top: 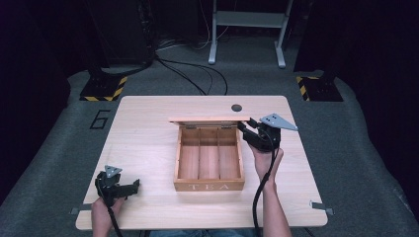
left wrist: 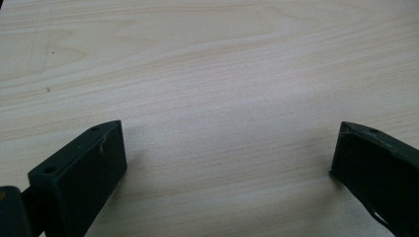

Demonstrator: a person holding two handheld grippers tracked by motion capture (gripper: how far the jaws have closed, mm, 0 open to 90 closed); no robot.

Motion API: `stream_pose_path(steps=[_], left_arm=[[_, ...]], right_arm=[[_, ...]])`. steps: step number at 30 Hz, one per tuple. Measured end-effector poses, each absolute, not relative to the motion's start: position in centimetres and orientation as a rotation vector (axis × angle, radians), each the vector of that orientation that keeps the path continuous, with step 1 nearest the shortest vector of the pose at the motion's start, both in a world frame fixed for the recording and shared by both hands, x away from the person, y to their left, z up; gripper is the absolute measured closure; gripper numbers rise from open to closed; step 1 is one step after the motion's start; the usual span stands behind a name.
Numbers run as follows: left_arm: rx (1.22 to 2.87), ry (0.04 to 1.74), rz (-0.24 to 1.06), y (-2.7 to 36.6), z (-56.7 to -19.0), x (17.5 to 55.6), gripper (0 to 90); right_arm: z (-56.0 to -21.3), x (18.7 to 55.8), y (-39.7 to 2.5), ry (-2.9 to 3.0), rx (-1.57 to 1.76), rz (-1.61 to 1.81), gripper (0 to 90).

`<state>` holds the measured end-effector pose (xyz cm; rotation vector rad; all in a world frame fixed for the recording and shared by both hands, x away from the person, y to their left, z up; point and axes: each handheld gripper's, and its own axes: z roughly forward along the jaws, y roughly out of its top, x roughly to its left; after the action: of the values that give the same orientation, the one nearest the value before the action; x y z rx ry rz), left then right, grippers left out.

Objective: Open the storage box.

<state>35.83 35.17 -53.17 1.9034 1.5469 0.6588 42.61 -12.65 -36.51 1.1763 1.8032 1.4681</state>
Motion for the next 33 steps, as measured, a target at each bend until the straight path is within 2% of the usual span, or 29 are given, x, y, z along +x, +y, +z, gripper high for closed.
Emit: stream_pose_path(steps=[33], left_arm=[[1.904, 1.547, 0.658, 35.18, -53.16, 35.83, 0.3]], right_arm=[[-36.93, 41.88, -12.64, 1.819, 1.166, 1.452, 58.6]])
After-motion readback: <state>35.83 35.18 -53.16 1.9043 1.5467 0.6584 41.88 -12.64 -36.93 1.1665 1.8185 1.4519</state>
